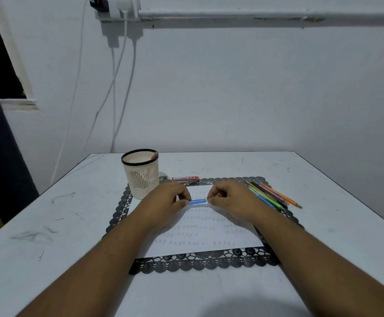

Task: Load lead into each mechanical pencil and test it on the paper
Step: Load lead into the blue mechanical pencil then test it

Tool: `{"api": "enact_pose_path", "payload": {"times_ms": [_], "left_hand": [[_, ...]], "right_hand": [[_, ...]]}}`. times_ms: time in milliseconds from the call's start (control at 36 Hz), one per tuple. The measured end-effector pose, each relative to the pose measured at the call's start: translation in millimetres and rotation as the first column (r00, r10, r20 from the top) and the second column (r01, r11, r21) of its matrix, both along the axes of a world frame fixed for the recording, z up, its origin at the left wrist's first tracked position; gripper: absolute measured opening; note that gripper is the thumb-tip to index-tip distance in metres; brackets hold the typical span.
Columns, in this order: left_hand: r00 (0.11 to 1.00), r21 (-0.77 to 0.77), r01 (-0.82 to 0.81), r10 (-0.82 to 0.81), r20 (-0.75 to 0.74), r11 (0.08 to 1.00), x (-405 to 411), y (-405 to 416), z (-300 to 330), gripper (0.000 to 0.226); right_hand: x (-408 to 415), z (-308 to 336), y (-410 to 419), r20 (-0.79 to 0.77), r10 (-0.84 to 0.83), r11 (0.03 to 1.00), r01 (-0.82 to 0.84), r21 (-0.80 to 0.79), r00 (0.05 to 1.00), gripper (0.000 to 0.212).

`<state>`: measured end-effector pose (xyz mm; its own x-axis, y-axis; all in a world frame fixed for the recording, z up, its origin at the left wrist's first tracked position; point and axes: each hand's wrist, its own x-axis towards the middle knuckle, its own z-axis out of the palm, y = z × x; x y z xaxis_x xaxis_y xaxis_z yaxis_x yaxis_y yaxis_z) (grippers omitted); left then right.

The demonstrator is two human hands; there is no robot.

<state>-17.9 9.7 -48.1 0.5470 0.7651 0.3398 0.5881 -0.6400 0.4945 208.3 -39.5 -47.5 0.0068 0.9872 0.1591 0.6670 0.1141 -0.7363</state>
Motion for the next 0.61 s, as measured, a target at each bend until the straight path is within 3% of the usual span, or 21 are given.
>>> {"api": "enact_pose_path", "payload": {"times_ms": [611], "left_hand": [[1.000, -0.019, -0.017, 0.017, -0.010, 1.000, 1.7, -2.3, 1.9, 0.010]], "right_hand": [[1.7, 2.6, -1.7, -0.012, 0.015, 1.000, -0.016, -0.027, 1.000, 0.015]]}}
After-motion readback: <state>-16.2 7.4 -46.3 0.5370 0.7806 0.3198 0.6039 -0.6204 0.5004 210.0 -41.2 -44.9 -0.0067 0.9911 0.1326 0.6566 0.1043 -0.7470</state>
